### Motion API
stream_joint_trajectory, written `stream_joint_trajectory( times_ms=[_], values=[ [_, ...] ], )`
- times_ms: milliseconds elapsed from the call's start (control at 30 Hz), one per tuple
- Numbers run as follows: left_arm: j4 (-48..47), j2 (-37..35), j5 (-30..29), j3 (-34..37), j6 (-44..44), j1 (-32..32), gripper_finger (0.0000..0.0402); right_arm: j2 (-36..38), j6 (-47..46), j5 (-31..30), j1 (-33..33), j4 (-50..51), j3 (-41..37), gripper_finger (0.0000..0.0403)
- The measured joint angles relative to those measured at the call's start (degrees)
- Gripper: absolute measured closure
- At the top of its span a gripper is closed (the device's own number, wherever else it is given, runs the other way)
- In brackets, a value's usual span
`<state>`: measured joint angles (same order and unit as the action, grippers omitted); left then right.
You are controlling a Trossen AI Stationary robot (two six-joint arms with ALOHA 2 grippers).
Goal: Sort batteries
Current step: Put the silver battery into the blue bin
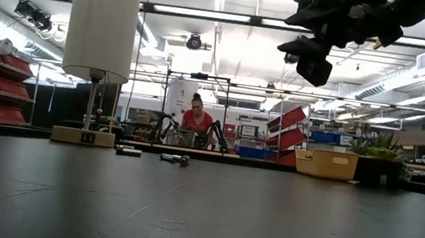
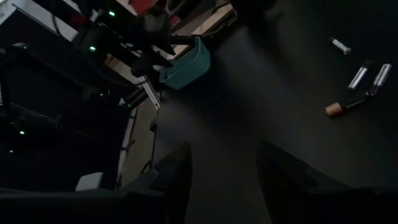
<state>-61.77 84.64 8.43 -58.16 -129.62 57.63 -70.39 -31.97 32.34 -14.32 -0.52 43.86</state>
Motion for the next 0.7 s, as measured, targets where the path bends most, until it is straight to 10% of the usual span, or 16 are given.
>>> stream_joint_trajectory(
  times_ms=[400,700],
  values=[
    [-22.28,0.00,-18.76,-18.29,5.37,-11.79,0.0231,0.00,2.05,1.49,-3.31,-1.77,0.00,0.0239],
    [-17.96,0.00,-29.78,-17.58,34.26,-35.84,0.0232,0.00,-0.86,0.89,-3.81,-2.01,0.00,0.0263]
  ],
)
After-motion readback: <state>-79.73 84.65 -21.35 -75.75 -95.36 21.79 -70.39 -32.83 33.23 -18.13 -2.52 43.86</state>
